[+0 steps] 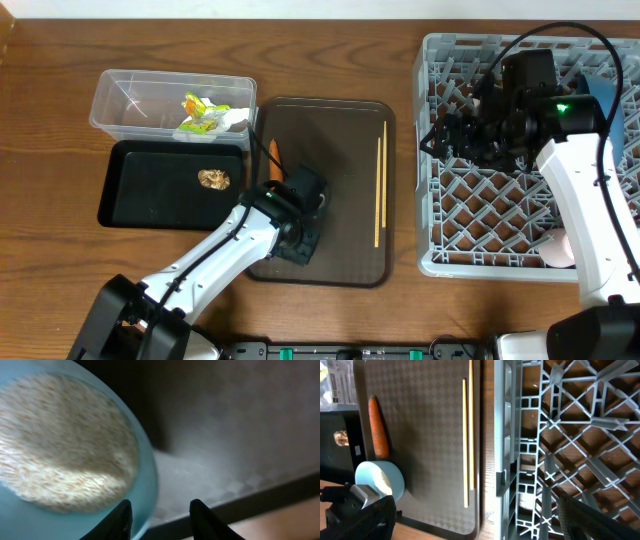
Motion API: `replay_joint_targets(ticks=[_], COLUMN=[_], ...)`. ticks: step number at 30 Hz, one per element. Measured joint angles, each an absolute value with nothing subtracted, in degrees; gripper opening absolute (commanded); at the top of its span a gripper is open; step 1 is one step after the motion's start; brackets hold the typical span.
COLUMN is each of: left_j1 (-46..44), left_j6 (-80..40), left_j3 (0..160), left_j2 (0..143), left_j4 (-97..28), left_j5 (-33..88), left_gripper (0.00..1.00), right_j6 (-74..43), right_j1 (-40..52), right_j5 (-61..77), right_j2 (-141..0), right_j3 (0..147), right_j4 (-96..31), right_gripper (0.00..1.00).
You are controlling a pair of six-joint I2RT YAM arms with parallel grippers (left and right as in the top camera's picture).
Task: Sort waste into correct bins and load items into the dishwasher rack
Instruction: 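Grasp the white rice bowl's rim with the left gripper and lift it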
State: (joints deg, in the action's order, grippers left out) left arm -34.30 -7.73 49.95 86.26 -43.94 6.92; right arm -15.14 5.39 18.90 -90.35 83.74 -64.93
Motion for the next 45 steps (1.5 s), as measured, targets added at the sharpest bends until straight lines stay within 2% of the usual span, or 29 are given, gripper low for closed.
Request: replay_joint_targets(ticks=[2, 6, 13, 14, 17, 30, 37, 45], left_j1=[-34.3, -34.3, -34.7, -34.9, -35.4, -35.5, -35.5, -35.5], left_j6=[-7.7, -7.9, -7.6, -7.5, -7.3, -7.3, -5.1, -4.4], left_j3=[50.0, 50.0, 50.0, 50.0, 50.0, 53.9, 60.1, 60.5], left_j2=[86.3, 86.3, 90.7, 91.5, 93.9, 95.5, 96.2, 96.2], left_j4=[-42.9, -41.6, -41.4, -41.2, -40.2, -44.6, -45.0, -44.3], left_j5=[5.3, 3.5, 5.5, 5.7, 5.8, 5.8, 14.0, 19.1], left_gripper=[0.37, 0.23, 0.19, 0.12, 0.06, 0.06, 0.06, 0.06], right_j6=[-15.1, -15.1, -15.1, -15.1, -15.1, -15.1, -15.1, -15.1], right_j1=[5.4, 5.4, 5.4, 5.4, 5.4, 5.4, 5.4, 5.4], right_j5=[18.9, 18.9, 18.9, 18.9, 18.9, 18.9, 18.9, 18.9], right_j2=[-90.3, -90.3, -90.3, -90.3, -90.3, -90.3, -90.3, -90.3], right_j3=[83.7, 83.7, 83.7, 83.7, 83.7, 83.7, 83.7, 83.7], right_j4=[-64.9, -64.9, -64.9, -64.9, -64.9, -64.9, -64.9, -64.9], right_gripper=[0.95, 0.95, 0.95, 0.95, 0.95, 0.95, 0.95, 0.95])
